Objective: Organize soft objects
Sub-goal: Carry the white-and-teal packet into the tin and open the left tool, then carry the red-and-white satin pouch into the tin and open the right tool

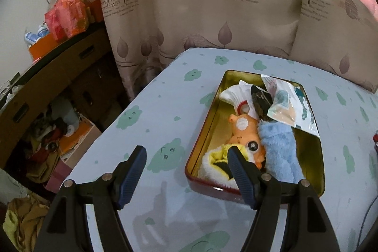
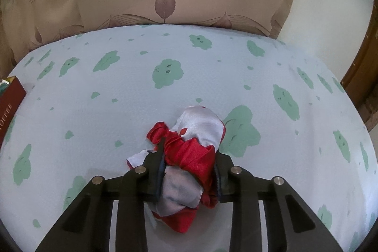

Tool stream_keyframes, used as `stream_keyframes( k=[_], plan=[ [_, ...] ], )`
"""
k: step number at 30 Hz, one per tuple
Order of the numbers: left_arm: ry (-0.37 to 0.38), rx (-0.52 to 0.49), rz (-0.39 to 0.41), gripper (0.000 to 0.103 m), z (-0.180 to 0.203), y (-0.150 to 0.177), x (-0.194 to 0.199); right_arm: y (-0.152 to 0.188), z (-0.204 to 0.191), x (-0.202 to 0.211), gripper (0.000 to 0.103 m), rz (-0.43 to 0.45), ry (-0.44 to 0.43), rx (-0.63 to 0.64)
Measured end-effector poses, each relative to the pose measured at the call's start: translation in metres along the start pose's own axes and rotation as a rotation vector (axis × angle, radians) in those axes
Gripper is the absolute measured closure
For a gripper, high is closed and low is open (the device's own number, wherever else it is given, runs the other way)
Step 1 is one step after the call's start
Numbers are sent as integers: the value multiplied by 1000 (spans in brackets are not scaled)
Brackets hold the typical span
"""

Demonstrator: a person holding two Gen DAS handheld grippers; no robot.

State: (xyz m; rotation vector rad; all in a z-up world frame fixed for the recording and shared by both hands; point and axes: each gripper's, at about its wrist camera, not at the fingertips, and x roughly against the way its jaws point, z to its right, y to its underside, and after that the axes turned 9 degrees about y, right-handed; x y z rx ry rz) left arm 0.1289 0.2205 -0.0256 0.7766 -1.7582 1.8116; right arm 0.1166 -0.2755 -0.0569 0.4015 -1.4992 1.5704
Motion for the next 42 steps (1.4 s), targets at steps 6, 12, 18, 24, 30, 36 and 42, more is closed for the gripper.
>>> stream_keyframes(
  k=[6,12,18,24,30,36,42],
  plan=[
    [0,2,9,30,-5,4,5,0,-13,22,77,11,-33,6],
    [-19,11,-1,30,-7,3,4,-10,-39,47,77,39,-105,31],
    [-10,36,-2,30,-11,2,4,-18,-87,81,77,84,-213,97],
    [-7,69,-10,30,-19,2,5,-19,-156,119,77,126,-355,204],
    [-5,87,-21,30,-24,1,4,-12,-227,154,77,143,-489,314],
    [-18,99,-15,30,-29,1,6,-1,-289,173,77,142,-576,396],
    [-23,106,-13,30,-31,0,5,6,-324,165,77,114,-583,435]
  ],
)
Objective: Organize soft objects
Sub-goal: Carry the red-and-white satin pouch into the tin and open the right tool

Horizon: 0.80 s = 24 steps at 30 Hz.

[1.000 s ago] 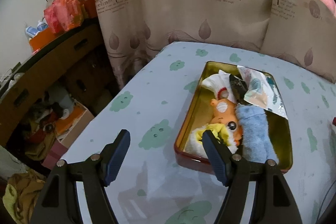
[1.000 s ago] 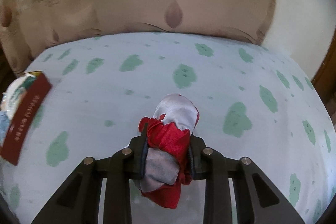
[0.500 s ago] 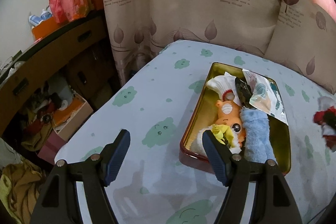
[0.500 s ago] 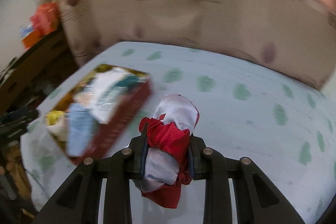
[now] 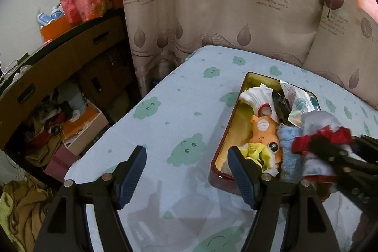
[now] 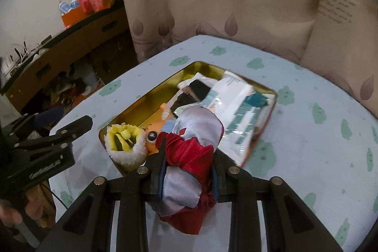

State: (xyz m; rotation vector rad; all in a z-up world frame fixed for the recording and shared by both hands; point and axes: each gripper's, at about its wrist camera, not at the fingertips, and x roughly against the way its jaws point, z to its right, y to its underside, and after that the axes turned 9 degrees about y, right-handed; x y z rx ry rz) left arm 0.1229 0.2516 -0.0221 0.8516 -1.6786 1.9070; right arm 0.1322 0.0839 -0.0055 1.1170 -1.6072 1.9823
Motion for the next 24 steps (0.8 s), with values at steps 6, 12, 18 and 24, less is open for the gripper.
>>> stream_keyframes(
  k=[6,12,18,24],
  plan=[
    [-13,-18,14,30,4,1,2,2,-6,-20,70,-16,29,19],
    [1,-28,17,30,8,2,4,7,-7,-16,46,9,61,19],
    [12,-24,26,30,10,2,7,8,-12,-6,21,25,54,23],
    [15,-41,36,30,13,3,7,8,-14,8,16,60,72,10]
  ],
)
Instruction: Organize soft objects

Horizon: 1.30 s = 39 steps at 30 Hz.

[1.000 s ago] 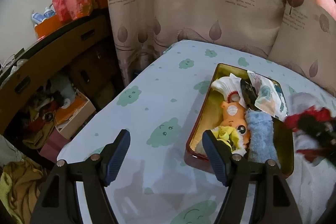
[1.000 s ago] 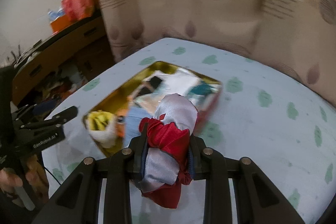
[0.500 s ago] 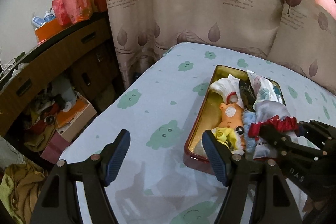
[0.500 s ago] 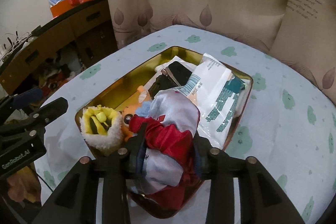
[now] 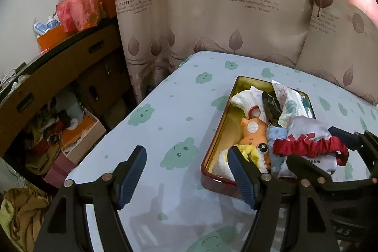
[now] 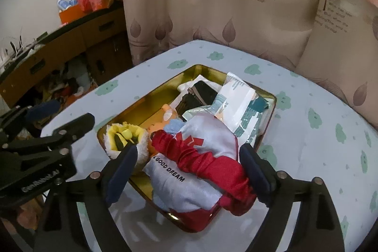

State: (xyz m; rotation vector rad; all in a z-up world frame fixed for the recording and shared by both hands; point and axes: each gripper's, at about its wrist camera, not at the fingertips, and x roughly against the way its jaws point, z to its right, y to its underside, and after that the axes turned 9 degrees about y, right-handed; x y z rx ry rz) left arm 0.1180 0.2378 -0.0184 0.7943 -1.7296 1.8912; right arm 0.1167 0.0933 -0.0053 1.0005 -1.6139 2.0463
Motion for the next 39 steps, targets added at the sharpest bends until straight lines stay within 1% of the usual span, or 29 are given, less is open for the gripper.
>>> stream_keyframes(
  k=[4,5,7,8,9,12,15,19,23,27,39],
  plan=[
    [-4,-7,18,30,3,-1,3,3,2,11,13,6,26,-21],
    [-1,-8,18,30,3,0,3,6,3,15,12,9,46,-33],
    [1,-15,12,30,5,0,2,15,8,25,5,21,82,-72],
    [-1,-17,12,30,6,0,2,18,10,29,4,25,91,-89],
    [-1,-21,12,30,7,1,2,24,13,35,4,30,101,-115],
    [8,-26,15,30,10,1,5,33,20,42,4,30,124,-139],
    [15,-32,13,30,14,2,6,44,26,46,4,8,142,-171],
    [27,-32,13,30,18,3,9,53,34,51,4,-18,145,-209],
    [25,-42,26,30,23,4,14,56,34,56,4,-26,151,-225],
    [20,-58,29,30,28,6,16,57,31,61,4,-19,171,-206],
    [8,-75,12,30,30,6,11,62,28,56,4,-42,148,-196]
  ],
)
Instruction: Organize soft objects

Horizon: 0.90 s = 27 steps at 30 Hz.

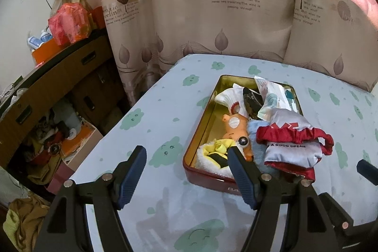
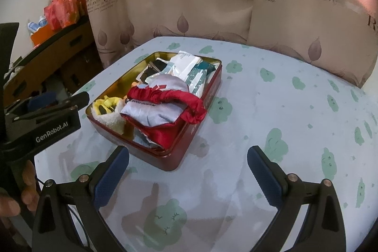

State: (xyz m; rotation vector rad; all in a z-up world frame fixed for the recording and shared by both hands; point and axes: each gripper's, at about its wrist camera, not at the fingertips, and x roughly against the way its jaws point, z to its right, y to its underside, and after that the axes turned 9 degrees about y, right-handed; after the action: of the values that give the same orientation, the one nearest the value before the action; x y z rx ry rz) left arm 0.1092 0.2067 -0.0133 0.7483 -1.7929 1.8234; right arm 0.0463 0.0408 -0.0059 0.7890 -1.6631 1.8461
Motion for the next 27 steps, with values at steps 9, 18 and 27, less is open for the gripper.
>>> stream_keyframes(
  k=[9,18,27],
  plan=[
    [2,4,2,30,-1,-1,0,2,3,-5,4,-29,-5,-16],
    [1,6,-1,30,-1,-2,-2,3,0,-5,4,-22,-2,0],
    [0,6,0,30,0,-2,0,3,-1,-5,4,-31,-3,2]
  ],
)
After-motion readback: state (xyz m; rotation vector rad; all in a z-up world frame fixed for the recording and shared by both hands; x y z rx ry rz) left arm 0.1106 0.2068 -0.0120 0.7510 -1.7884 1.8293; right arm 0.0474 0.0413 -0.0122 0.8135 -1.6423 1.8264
